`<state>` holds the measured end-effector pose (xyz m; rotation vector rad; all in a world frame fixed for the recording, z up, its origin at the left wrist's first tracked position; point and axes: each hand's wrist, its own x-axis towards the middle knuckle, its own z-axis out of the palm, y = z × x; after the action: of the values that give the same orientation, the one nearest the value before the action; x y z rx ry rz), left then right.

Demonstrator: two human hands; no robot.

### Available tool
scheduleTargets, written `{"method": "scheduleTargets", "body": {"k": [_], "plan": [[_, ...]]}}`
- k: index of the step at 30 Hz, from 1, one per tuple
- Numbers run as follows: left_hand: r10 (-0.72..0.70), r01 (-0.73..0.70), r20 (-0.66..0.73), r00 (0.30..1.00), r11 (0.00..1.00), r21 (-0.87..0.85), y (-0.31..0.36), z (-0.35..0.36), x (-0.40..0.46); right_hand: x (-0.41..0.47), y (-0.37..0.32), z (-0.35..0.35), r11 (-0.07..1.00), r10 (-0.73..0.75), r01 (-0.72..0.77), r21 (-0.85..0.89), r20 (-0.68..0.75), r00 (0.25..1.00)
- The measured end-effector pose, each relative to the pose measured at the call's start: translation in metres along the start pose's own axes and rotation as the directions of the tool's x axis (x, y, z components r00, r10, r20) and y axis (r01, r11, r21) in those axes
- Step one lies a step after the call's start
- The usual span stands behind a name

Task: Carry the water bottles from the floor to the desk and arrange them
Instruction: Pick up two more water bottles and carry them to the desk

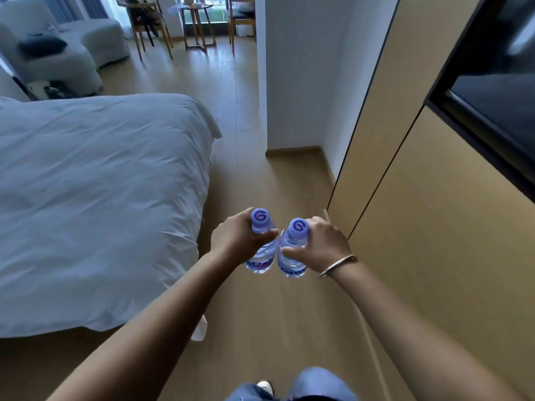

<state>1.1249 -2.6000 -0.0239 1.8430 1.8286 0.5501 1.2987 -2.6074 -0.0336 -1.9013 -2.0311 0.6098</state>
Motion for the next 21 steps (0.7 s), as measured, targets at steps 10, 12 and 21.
{"method": "scheduleTargets", "body": {"k": [10,12,21], "plan": [[-0.058,0.058,-0.027,0.998,0.998,-0.012,-0.006,0.002,0.161,0.165,0.013,-0.009,0.999,-0.043,0.041,0.033,0.063,0.997],[-0.063,0.062,-0.028,0.998,0.998,-0.022,-0.001,0.004,0.196,0.203,0.019,-0.016,0.998,-0.064,0.062,0.033,0.067,0.996],[-0.132,0.124,-0.074,0.988,0.986,-0.111,0.021,0.000,0.356,0.376,0.038,-0.052,0.984,-0.178,0.179,-0.011,0.056,0.982]]}}
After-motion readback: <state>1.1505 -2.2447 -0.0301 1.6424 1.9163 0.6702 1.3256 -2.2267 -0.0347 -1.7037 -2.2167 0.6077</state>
